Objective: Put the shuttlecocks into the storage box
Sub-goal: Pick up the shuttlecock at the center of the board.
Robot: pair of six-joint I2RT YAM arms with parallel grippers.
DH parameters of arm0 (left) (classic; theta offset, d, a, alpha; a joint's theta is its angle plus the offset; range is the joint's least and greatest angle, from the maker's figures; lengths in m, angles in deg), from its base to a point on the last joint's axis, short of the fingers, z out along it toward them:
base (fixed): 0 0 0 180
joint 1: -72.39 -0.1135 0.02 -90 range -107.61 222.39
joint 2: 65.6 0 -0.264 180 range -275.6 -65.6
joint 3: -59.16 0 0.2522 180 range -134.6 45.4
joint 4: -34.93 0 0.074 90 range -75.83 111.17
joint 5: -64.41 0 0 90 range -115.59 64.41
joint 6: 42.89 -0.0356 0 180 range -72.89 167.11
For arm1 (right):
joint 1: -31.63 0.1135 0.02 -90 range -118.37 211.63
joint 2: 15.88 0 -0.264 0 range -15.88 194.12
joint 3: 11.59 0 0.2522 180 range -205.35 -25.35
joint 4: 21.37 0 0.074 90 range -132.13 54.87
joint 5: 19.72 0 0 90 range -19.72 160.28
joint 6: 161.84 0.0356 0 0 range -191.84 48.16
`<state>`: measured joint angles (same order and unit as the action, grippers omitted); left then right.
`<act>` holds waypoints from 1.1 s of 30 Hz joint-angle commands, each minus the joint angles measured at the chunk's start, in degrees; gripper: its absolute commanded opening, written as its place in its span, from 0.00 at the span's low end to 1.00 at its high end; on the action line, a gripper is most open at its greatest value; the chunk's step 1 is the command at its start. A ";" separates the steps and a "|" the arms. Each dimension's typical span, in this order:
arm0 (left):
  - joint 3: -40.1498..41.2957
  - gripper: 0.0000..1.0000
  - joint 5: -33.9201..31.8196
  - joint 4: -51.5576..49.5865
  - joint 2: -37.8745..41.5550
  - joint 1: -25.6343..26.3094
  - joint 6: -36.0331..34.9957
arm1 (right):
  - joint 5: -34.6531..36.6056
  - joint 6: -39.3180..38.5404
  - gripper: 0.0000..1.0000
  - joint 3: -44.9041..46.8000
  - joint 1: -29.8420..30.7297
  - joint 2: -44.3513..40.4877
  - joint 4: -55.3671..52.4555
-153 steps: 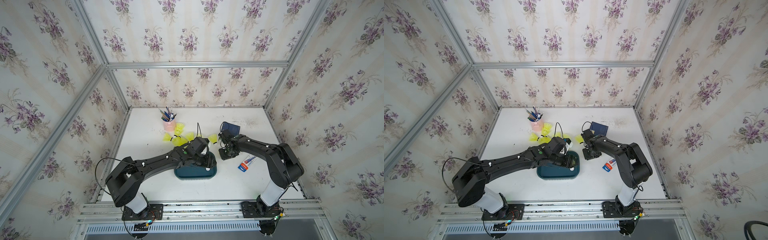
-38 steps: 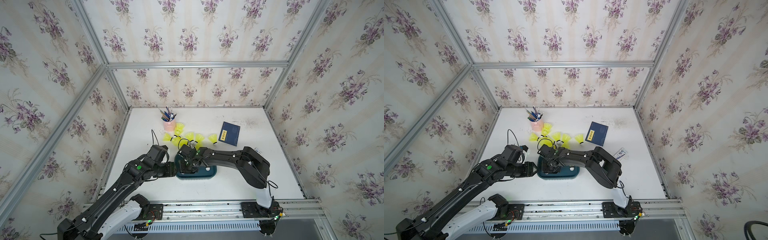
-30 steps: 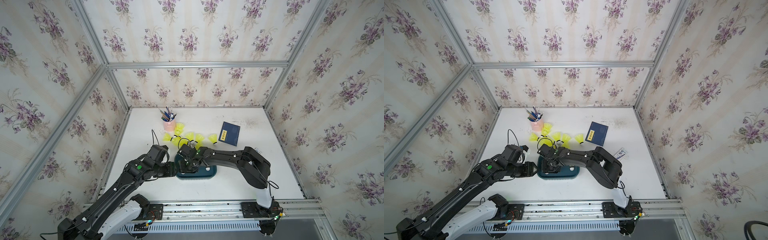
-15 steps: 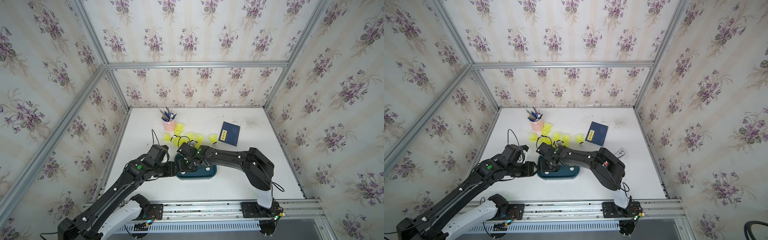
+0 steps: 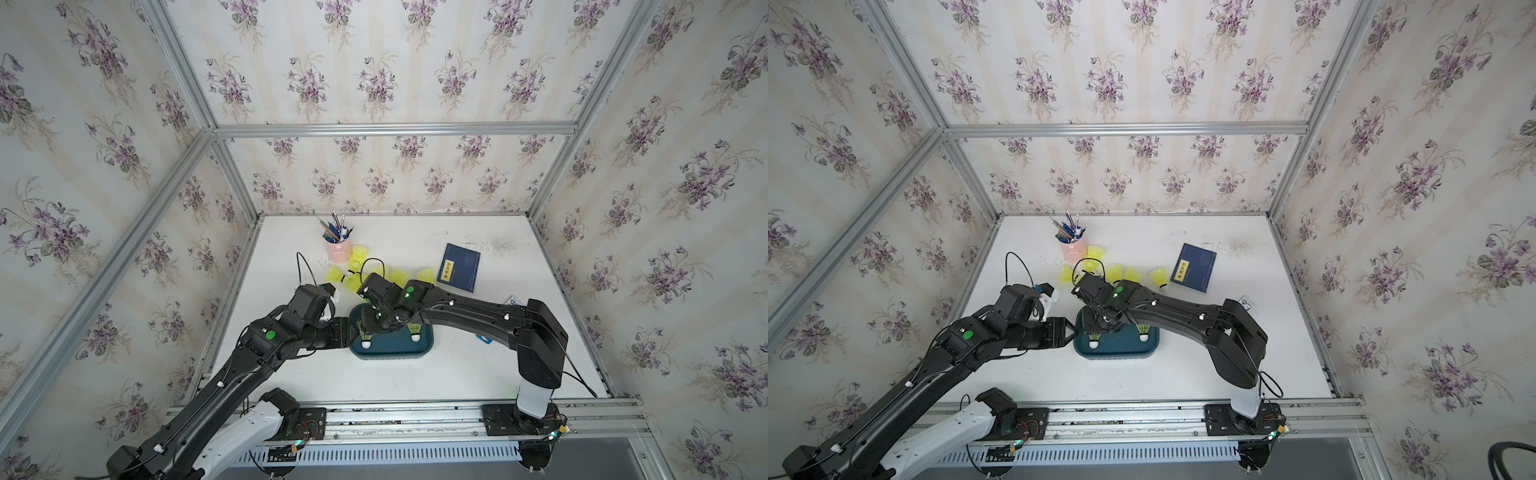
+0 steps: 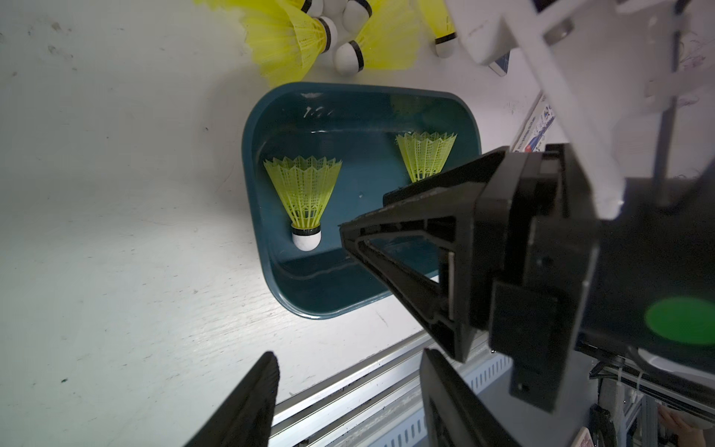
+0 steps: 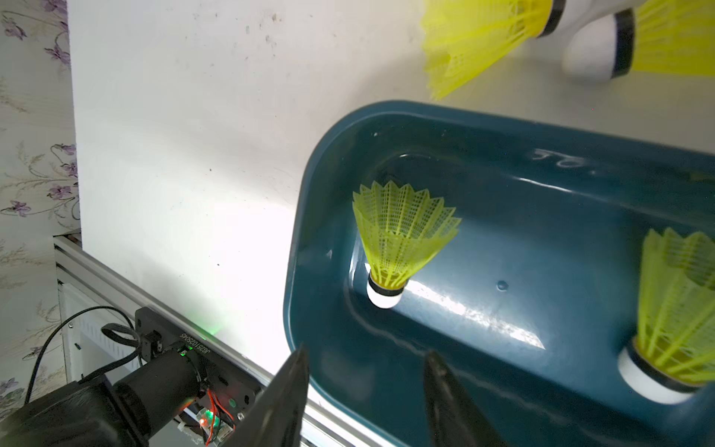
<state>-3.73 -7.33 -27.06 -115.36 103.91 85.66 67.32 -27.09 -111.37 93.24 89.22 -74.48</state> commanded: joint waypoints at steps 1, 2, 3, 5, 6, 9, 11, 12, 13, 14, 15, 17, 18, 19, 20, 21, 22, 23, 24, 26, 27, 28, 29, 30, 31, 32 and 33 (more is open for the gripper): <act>-2.24 0.62 0.92 0.40 -1.26 0.02 0.50 | 2.46 -2.96 0.50 -0.83 -1.38 -1.55 -4.48; -2.90 0.62 1.46 0.93 -1.94 -0.02 0.73 | 2.60 -3.61 0.49 -0.61 -2.14 -2.23 -4.65; -3.62 0.62 1.93 1.64 -2.54 0.02 1.12 | 2.82 -4.32 0.48 -0.35 -2.89 -2.83 -4.76; -4.65 0.61 3.66 3.19 -4.10 0.02 1.75 | 3.05 -5.73 0.47 0.41 -4.72 -4.05 -4.94; -5.34 0.62 4.24 3.98 -5.23 -0.04 2.14 | 2.97 -6.65 0.47 0.87 -5.89 -4.60 -4.94; -7.99 0.62 5.44 5.70 -9.09 0.06 2.57 | 3.25 -9.54 0.46 1.67 -9.03 -6.28 -5.18; -9.74 0.62 5.44 6.58 -11.67 0.28 2.45 | 3.73 -11.88 0.46 1.67 -10.97 -6.91 -5.72; -10.64 0.61 5.32 7.10 -13.03 0.40 2.42 | 3.92 -13.18 0.46 1.74 -11.98 -7.17 -6.06; -11.27 0.62 5.27 7.78 -14.09 0.62 2.59 | 4.06 -14.34 0.46 1.84 -12.92 -7.35 -6.36; -11.91 0.61 5.25 8.59 -15.35 0.81 2.84 | 4.31 -15.54 0.46 2.19 -14.09 -7.53 -6.59; -12.53 0.61 5.28 9.46 -16.68 1.07 3.18 | 4.45 -16.71 0.45 2.63 -15.29 -7.75 -6.64; -13.65 0.61 4.91 10.81 -19.18 1.91 3.55 | 4.84 -19.13 0.45 3.92 -17.55 -8.39 -6.20; -14.33 0.61 4.71 11.57 -20.48 2.43 3.81 | 5.06 -20.29 0.45 4.47 -18.75 -8.67 -5.97; -14.74 0.61 4.73 12.27 -21.72 2.86 4.02 | 5.03 -21.18 0.45 4.93 -19.87 -8.81 -5.70; -15.33 0.61 4.67 13.27 -23.11 3.34 4.29 | 4.98 -22.23 0.45 5.40 -21.07 -8.90 -5.41; -15.85 0.61 4.70 14.19 -24.58 3.78 4.69 | 5.14 -23.31 0.45 5.75 -22.08 -8.95 -5.06; -16.15 0.61 4.92 15.05 -25.74 4.04 5.11 | 5.48 -24.21 0.45 6.01 -22.88 -8.86 -4.74; -16.63 0.61 5.08 16.23 -27.21 4.29 5.51 | 5.85 -25.06 0.45 6.29 -23.78 -8.71 -4.45; -17.16 0.61 5.09 17.15 -28.69 4.56 5.91 | 6.00 -25.93 0.45 6.54 -24.67 -8.44 -4.02; -18.62 0.61 4.55 18.20 -30.82 5.15 6.01 | 6.06 -27.27 0.45 7.36 -26.25 -8.01 -2.73; -19.43 0.61 4.50 18.83 -33.84 5.36 5.98 | 5.67 -27.76 0.45 7.89 -27.28 -7.67 -1.99; -20.24 0.61 4.46 19.22 -35.14 5.55 6.05 | 5.52 -28.08 0.45 8.28 -28.00 -7.40 -1.37; -21.27 0.61 4.64 19.75 -36.75 5.71 6.18 | 5.36 -28.60 0.45 8.70 -28.66 -6.97 -0.78; -22.31 0.61 4.69 20.22 -38.38 5.98 6.18 | 5.46 -29.03 0.45 9.07 -29.27 -6.63 -0.07; -23.45 0.61 4.65 20.51 -39.89 6.24 6.21 | 5.49 -29.47 0.45 9.61 -29.66 -6.33 0.69; -24.42 0.61 4.70 20.69 -41.23 6.40 6.32 | 5.53 -29.75 0.45 10.00 -30.00 -6.02 1.48; -25.40 0.60 4.75 21.08 -42.83 6.53 6.60 | 5.39 -30.09 0.45 10.46 -29.96 -5.59 2.41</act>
<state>-27.20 -2.69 -8.87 -155.79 110.19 91.60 72.89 -54.76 -101.54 63.43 82.99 -75.14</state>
